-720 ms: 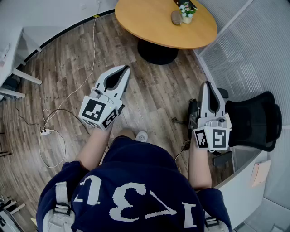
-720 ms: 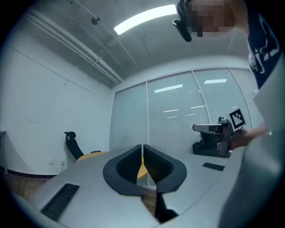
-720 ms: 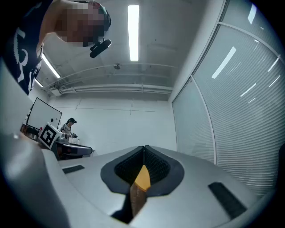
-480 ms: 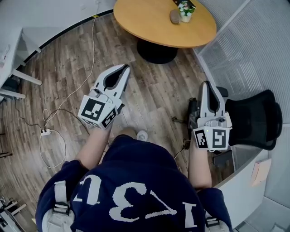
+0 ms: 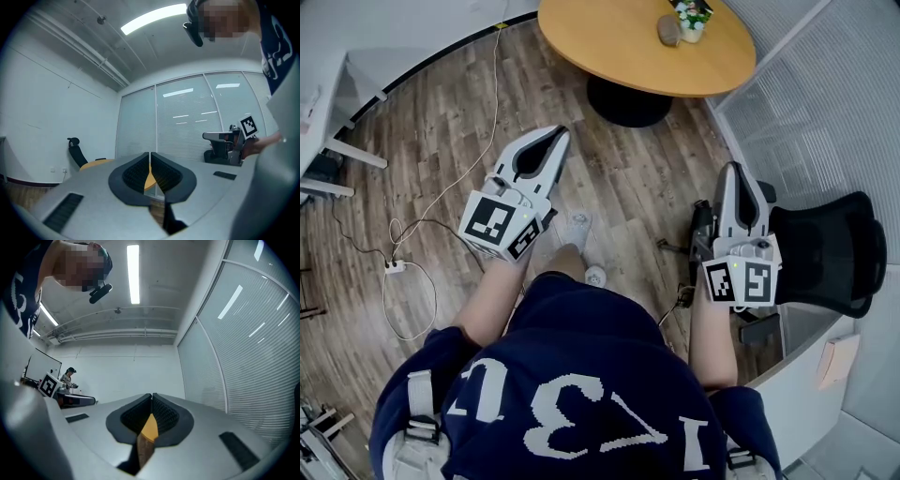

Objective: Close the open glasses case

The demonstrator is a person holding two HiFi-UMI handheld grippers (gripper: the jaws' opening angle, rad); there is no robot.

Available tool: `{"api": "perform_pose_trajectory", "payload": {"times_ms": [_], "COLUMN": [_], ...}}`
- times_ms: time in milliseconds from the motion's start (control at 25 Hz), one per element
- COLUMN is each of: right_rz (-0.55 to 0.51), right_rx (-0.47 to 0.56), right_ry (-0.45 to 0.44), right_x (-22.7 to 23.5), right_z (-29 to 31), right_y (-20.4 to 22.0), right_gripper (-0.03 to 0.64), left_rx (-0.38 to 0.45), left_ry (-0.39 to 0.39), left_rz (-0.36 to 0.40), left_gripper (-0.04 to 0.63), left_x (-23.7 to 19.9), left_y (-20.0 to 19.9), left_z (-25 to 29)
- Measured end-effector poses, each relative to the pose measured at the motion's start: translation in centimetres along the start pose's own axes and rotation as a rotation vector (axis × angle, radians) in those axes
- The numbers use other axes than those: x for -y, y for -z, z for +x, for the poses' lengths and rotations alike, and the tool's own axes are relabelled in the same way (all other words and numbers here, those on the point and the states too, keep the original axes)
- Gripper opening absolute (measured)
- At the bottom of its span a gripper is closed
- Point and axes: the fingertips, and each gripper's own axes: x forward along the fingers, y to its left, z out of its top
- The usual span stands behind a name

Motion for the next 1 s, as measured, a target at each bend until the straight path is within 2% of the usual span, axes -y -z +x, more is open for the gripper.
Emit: {"api": "perform_pose_trajectory", "payload": {"times_ms": [400,720,1000], "right_rz": [-0.014,-0.020,-0.036], "right_rx": [-0.028,0.005,0.026], "right_ry": [-0.006,0.022,0.045], "right_x": [1.9,4.5,5.8], "right_z": [7.3,17.3,23.8], "right_y": [2.1,2.4,2.8], "right_gripper": [0.032,0.032,0.034], "left_rx": [0.012,0.040,0.063], "left_ry": [0.007,0.066,0.098], "left_rz": [-0.026,-0.010,-0.010], "left_gripper": [0.025,0.025,0.025], "left_x": [-5.7,-12.7,-17.7], "left_y": [1.1,0.0,-0.4], "left_z": [6.8,15.8,21.3]}}
